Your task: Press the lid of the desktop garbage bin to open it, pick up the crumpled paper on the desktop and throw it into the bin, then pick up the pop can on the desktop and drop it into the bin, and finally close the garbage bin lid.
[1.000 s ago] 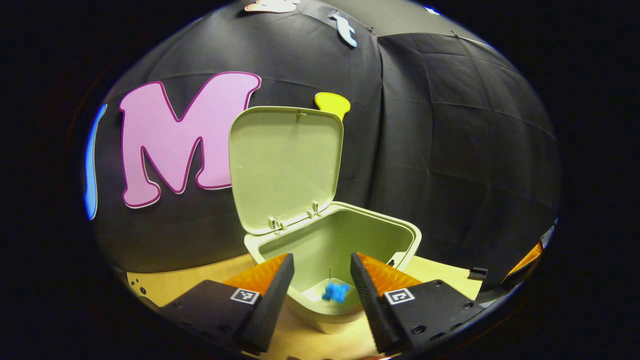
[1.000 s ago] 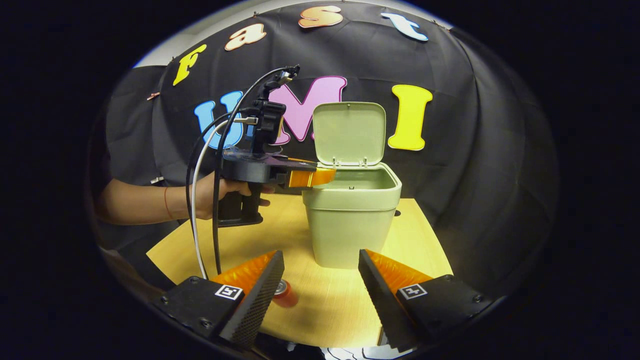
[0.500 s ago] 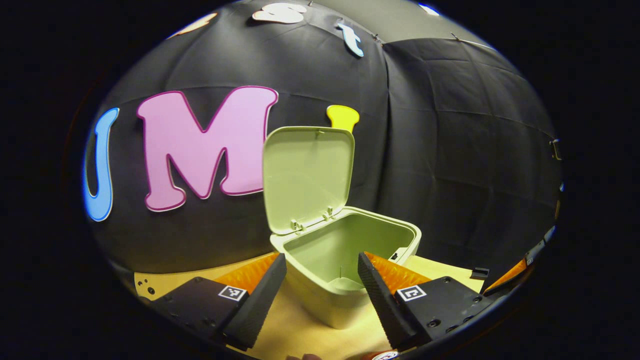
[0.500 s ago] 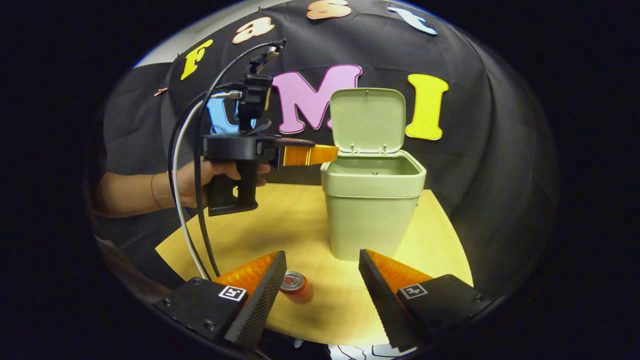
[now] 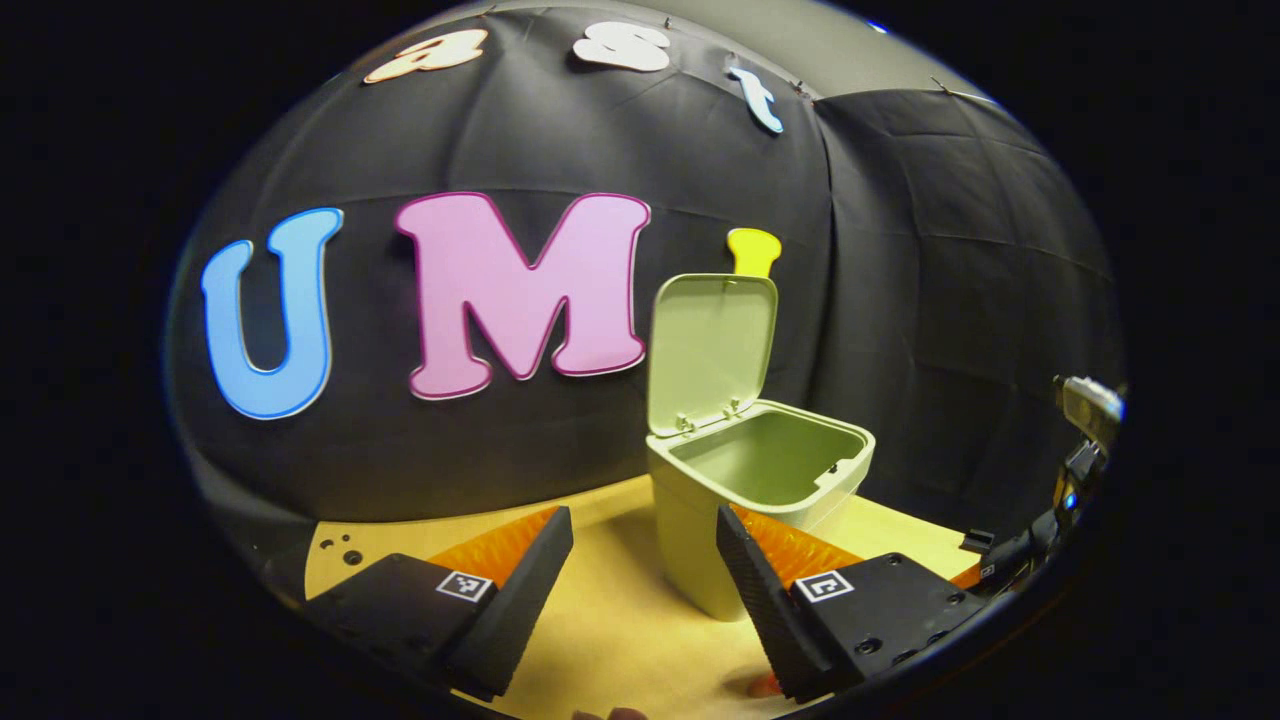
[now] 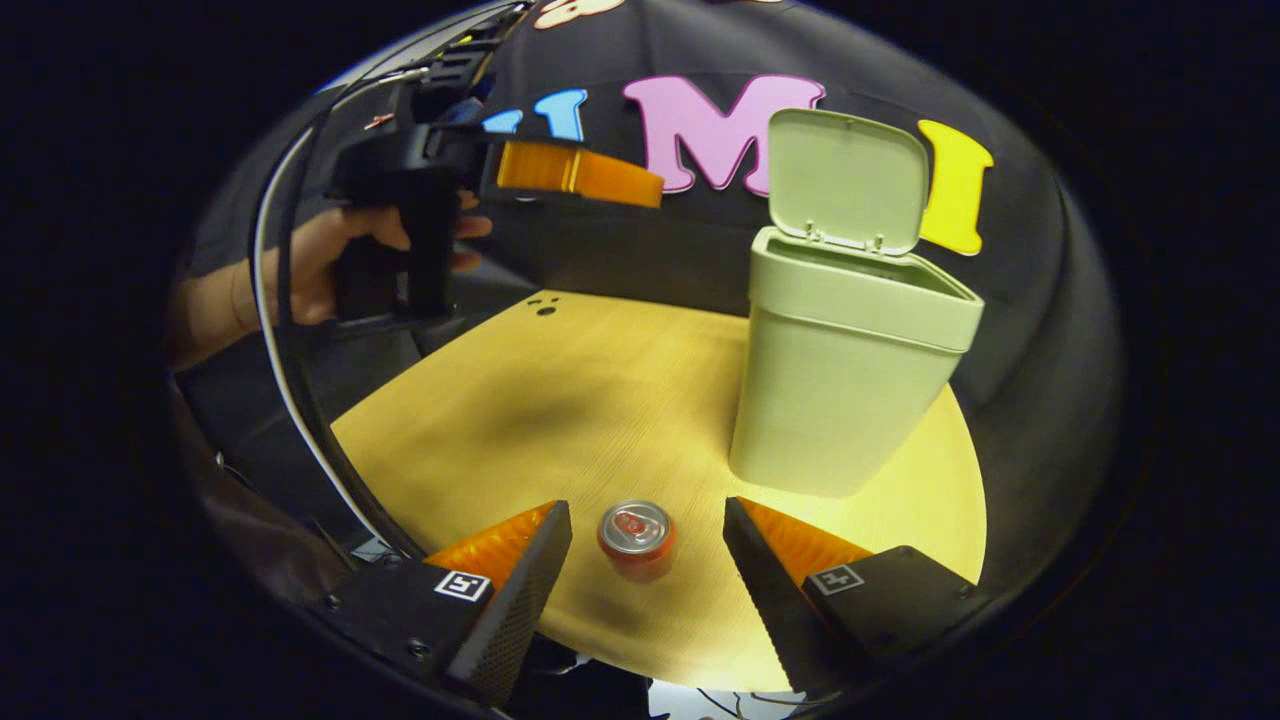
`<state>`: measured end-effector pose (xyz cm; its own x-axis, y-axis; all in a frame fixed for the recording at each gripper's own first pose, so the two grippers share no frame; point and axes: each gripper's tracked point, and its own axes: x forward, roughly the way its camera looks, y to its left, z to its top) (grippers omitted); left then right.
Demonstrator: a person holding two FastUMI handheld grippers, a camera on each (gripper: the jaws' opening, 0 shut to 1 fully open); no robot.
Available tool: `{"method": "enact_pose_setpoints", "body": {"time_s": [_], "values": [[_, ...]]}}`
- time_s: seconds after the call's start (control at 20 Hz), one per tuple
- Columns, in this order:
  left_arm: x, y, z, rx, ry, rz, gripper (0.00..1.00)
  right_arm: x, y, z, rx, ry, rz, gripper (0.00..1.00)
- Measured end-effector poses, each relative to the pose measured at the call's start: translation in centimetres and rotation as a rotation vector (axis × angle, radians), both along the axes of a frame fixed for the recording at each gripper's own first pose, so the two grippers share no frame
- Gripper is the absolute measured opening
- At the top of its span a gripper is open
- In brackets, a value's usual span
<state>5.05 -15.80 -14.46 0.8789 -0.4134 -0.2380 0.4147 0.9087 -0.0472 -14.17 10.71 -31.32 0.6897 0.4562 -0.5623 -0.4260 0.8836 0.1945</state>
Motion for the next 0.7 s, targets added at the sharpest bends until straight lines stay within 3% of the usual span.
{"method": "enact_pose_setpoints", "body": {"time_s": [0.45, 0.7], "values": [[-3.6, 7.5, -2.2, 0.000, 0.059, 0.150, 0.94, 1.1, 2.1, -5.4, -0.055, 0.097, 0.059, 0.99], [-4.5, 9.3, -2.9, -0.006, 0.077, 0.185, 0.94, 1.5, 2.5, -7.6, -0.075, 0.141, 0.069, 0.99]]}}
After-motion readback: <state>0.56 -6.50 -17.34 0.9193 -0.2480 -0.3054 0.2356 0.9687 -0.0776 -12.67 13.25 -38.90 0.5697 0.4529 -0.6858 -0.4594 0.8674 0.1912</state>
